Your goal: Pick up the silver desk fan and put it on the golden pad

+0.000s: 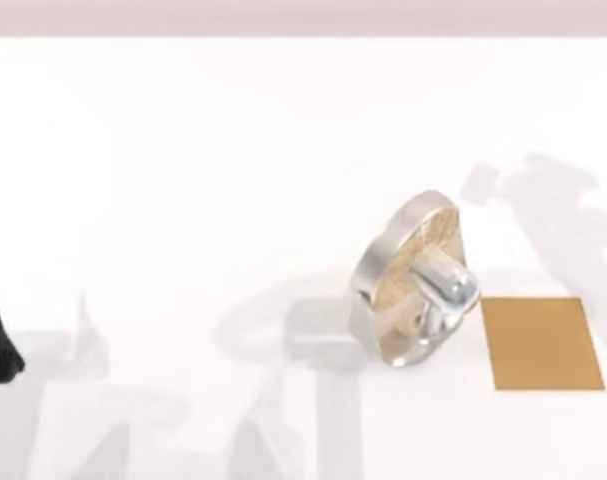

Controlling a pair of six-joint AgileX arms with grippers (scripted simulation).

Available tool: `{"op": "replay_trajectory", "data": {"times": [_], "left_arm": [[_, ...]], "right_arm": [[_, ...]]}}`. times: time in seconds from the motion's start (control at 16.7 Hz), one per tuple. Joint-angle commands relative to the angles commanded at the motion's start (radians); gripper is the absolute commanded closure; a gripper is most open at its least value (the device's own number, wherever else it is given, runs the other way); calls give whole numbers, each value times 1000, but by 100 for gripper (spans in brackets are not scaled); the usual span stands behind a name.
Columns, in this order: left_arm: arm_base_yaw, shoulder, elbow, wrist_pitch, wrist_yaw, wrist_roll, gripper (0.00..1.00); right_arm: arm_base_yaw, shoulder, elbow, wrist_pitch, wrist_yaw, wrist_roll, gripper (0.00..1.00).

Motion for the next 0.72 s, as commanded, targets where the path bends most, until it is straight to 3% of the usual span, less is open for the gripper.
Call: {"op": "replay_trajectory", "data": {"times": [0.36, 0.72], "left_arm": [[0, 0, 0, 0, 0, 0, 0], [0, 0, 0, 0, 0, 0, 0]], "right_arm": [[156, 477, 516, -299, -41, 360, 0], [272, 861, 762, -588, -82, 586, 0]]}}
